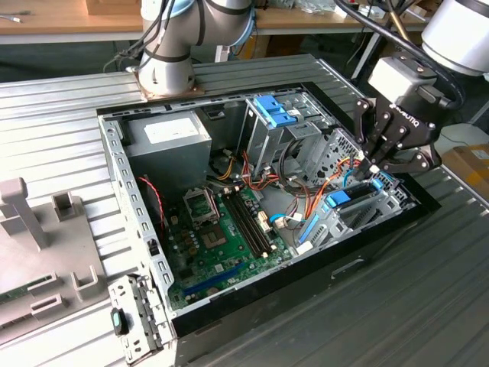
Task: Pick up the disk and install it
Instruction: 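Insert the first disk wire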
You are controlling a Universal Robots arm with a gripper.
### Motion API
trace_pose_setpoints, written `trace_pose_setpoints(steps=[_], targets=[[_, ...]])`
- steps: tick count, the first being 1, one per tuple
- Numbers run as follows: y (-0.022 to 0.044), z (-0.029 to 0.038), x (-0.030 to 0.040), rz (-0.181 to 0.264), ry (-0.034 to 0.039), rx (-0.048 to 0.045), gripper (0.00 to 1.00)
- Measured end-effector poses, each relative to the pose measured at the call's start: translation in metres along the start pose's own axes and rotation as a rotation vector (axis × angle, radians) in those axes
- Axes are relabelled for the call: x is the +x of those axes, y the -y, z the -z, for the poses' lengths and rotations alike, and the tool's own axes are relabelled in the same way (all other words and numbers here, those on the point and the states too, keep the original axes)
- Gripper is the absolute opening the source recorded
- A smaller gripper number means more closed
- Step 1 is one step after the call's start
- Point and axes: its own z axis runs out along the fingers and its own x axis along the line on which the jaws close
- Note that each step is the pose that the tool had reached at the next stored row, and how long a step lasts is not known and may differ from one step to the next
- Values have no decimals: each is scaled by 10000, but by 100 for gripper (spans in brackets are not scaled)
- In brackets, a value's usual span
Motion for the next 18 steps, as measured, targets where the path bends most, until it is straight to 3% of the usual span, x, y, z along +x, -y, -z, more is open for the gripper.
trace_pose_setpoints(steps=[6, 7, 8, 11, 14, 16, 18], targets=[[197, 4, -6, 736, -14, -6, 11], [253, 5, -9, 783, -15, -6, 11], [290, 6, -11, 988, -18, -7, 11], [305, 2, -10, 2146, -38, -17, 11], [487, 6, -18, 2259, -41, -18, 11], [546, 6, -20, 2535, -45, -19, 11], [551, 3, -19, 3141, -56, -24, 11]])
